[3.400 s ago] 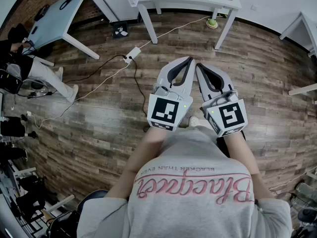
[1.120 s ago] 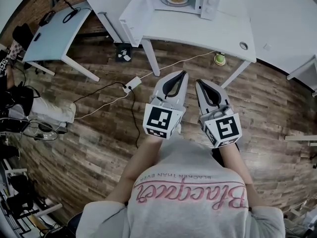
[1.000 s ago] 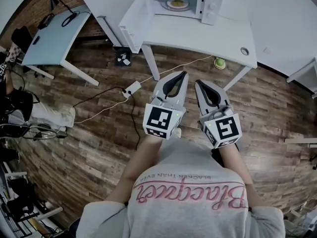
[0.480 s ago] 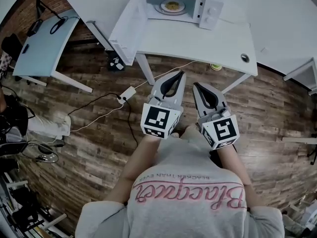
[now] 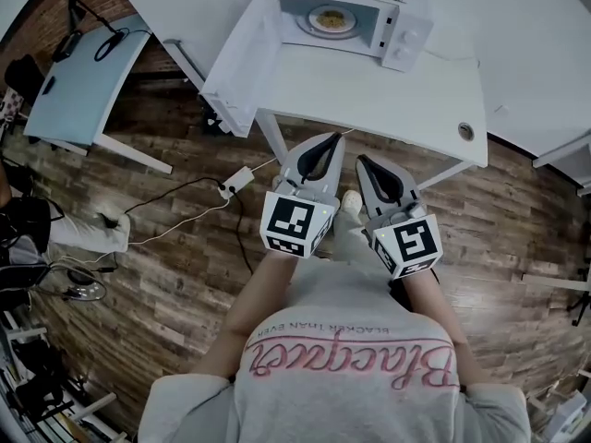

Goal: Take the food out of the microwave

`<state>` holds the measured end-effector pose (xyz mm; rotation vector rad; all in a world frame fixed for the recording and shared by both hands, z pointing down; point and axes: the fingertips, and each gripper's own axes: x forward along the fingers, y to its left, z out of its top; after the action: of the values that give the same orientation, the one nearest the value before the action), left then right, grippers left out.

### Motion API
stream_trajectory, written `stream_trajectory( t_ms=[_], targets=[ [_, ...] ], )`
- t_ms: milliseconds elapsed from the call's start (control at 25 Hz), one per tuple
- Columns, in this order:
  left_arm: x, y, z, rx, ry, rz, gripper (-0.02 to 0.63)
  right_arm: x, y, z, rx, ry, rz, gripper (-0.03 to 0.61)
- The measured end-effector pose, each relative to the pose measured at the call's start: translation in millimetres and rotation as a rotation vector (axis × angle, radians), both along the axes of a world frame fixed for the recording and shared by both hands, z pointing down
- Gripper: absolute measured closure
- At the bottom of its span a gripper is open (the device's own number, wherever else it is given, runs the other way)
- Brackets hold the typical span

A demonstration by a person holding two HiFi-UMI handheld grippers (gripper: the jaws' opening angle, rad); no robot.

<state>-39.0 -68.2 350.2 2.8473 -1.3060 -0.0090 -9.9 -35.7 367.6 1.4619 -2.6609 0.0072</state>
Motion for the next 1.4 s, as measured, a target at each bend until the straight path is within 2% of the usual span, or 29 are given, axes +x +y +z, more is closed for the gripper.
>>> stream_trajectory(
  t_ms=[320,560,1040,1200,1400],
  targets=[
    [11,-65,1,-0.010,-0.003,-0.037,0.611,9,-67,-3,0.003,-0.002,-0.046,0.569],
    [30,-119,1,-0.027,0.008,-0.061,0.611,32,-120,-6,-0.003,0.003,-0.059,0.569],
    [72,-223,17,-0.107,-0.007,-0.103,0.611,72,-220,1,-0.056,-0.034,-0.115,0.569],
    [72,-251,29,-0.152,0.010,-0.136,0.611,75,-247,3,-0.061,-0.039,-0.142,0.569],
    [67,-278,34,-0.158,0.045,-0.164,0.611,72,-267,13,-0.088,-0.040,-0.165,0.569]
  ],
)
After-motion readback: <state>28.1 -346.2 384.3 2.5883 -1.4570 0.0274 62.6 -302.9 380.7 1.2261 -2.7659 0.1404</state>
